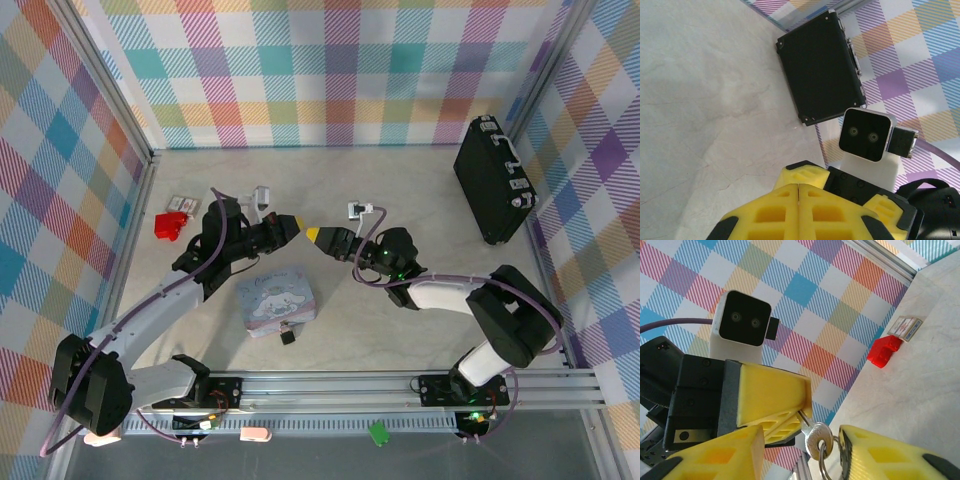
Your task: Unlock the padlock with the key
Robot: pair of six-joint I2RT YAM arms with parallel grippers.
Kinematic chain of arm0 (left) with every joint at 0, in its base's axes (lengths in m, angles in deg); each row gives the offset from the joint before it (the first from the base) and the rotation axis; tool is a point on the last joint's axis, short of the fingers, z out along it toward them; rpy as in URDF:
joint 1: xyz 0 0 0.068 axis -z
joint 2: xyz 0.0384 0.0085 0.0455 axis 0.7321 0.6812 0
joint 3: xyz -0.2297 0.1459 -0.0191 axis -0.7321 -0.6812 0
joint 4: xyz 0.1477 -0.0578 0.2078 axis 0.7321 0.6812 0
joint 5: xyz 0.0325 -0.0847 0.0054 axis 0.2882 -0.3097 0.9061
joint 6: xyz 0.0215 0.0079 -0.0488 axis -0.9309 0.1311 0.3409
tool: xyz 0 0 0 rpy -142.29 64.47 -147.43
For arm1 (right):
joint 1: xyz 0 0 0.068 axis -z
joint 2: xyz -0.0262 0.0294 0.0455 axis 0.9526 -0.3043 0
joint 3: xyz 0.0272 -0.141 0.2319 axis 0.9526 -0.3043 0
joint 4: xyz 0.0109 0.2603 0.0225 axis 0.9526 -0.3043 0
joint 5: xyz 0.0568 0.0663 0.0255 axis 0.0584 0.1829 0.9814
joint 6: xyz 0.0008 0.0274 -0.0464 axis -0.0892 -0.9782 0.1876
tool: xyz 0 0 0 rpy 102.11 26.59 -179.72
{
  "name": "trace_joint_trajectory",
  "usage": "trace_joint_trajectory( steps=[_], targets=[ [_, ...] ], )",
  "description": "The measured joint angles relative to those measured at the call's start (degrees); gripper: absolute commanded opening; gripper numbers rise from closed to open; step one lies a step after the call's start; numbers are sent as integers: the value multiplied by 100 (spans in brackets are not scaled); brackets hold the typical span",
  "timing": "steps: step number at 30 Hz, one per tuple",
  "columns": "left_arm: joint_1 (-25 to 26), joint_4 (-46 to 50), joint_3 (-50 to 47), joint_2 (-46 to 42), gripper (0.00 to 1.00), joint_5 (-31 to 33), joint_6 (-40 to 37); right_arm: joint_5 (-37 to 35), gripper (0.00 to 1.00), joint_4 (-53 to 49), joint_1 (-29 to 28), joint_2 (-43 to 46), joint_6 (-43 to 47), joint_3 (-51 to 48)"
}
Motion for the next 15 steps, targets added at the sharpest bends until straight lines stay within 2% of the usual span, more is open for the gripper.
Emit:
trace_joint_trajectory(
  steps=[7, 15],
  targets=[
    [0, -85, 0, 9, 0, -46, 0, 26, 27, 7, 0, -52, -85, 0],
    [0, -120, 0, 9, 0, -63, -2, 24, 21, 114, 46, -74, -184, 0]
  ],
)
